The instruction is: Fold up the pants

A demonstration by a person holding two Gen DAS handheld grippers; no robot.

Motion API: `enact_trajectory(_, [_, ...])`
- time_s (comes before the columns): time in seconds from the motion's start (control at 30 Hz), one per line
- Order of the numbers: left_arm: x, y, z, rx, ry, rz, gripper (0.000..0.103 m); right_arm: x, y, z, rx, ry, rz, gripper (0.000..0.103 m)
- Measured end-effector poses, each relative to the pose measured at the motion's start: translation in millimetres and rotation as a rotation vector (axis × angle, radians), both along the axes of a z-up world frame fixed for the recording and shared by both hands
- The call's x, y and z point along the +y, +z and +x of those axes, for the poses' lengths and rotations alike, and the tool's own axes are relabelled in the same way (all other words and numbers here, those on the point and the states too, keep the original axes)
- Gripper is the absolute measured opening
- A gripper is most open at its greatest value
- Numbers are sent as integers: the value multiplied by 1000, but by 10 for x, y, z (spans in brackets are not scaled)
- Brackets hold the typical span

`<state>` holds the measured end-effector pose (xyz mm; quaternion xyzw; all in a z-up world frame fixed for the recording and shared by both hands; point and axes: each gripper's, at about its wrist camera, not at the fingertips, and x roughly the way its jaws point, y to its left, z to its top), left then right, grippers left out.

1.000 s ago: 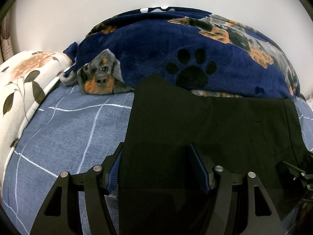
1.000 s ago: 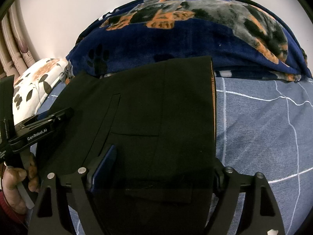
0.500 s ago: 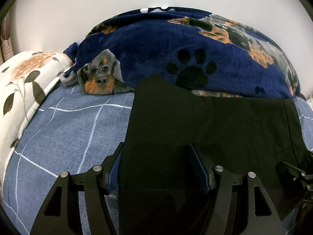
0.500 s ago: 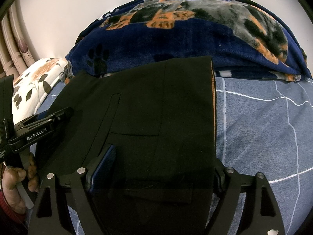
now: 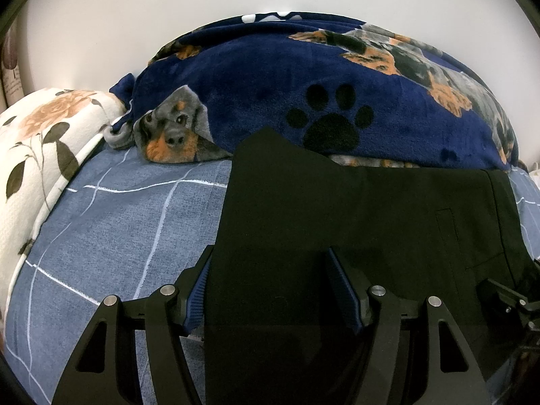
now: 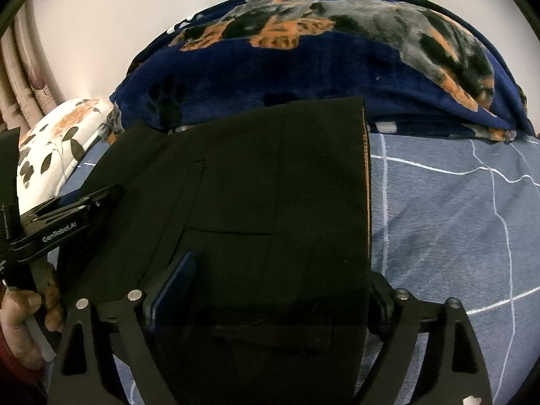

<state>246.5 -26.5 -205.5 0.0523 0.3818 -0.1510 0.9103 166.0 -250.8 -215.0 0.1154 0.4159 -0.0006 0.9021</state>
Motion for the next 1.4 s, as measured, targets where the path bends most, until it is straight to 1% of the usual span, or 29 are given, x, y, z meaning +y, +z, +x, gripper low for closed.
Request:
enact_trajectory(0.17, [38,16,48,-6,3,12,67,-14,6,-14,3,-2,-2,89])
enact_trajectory(0.27, [84,25,95,-6,3,4,68,-21,6,-14,6,-2,-3,91])
enact_trajectory(0.37, [125,51,113,-23,7,12,69,-13,9,4,9,2,0,94])
enact_trajectory(0.4, [110,62,96,-41,12,28,69,-3,13,4,9,-1,-2,94])
enact_trajectory(0.47, [116,132,33,-82,44,83,74,-3,54,-16,22,-31,-38,95])
enact_trajectory(0.53, [151,252,-91,-122,66,106,87,11,157,-108,-2,-53,-56,95])
enact_trajectory(0.57, [177,334,-177,-147,69,101,89,17,243,-203,-32,-66,-71,95])
enact_trajectory(0.63, [225,501,-341,-191,71,90,99,33,404,-376,-78,-76,-84,95])
enact_trajectory(0.7, [267,653,-477,-233,103,112,103,55,575,-576,-124,-68,-79,95])
enact_trajectory(0.83, [283,941,-804,-286,81,89,103,137,859,-898,-182,-46,-69,95])
enact_trajectory(0.97, [216,1206,-1143,-333,101,137,103,261,1114,-1217,-236,-26,-94,95])
enact_trajectory(1.03, [165,1336,-1385,-366,84,134,103,281,1236,-1388,-264,-17,-84,95])
enact_trajectory(1.1, [136,1503,-1627,-408,65,118,103,280,1337,-1518,-284,-18,-87,96])
enact_trajectory(1.17, [117,1646,-1813,-432,56,105,103,245,1432,-1674,-304,-29,-88,96])
enact_trajectory(1.27, [69,1842,-2065,-476,86,112,103,143,1563,-1887,-319,-53,-81,97])
enact_trajectory(1.3, [59,1897,-2155,-487,83,99,103,117,1588,-1919,-321,-60,-79,97])
enact_trajectory(1.4, [91,2021,-2338,-459,-10,5,103,50,1674,-2086,-330,-82,-69,97])
